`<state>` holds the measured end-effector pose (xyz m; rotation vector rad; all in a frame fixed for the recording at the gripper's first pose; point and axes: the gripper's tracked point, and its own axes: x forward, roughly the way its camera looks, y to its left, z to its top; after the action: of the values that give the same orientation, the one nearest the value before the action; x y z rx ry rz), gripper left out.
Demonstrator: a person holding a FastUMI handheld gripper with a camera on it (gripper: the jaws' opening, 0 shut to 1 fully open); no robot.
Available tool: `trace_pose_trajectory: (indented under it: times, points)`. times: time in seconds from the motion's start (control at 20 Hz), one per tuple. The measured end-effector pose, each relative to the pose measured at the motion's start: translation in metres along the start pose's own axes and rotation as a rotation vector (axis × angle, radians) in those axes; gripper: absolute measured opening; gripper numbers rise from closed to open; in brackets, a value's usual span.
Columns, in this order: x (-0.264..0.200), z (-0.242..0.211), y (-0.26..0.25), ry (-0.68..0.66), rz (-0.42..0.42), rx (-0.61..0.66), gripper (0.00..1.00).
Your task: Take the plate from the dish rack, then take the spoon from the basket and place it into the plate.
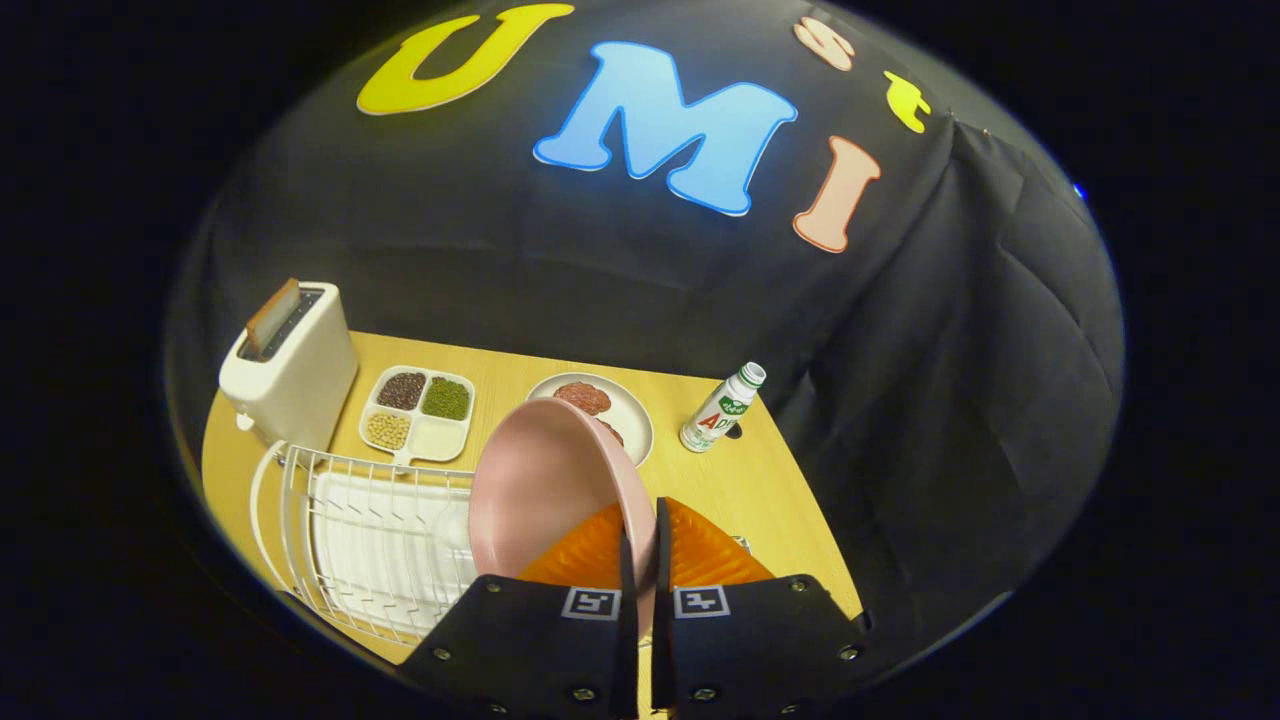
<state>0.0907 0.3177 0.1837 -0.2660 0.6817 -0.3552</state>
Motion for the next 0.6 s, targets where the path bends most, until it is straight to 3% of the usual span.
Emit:
trace_pose_trajectory:
  times: [0.3, 0.6]
  points:
    - [-0.041, -0.004, -0.053, -0.039, 0.114, 0.106, 0.05]
    - [-0.073, -0.038, -0.084, -0.026, 0.240, 0.154, 0.05]
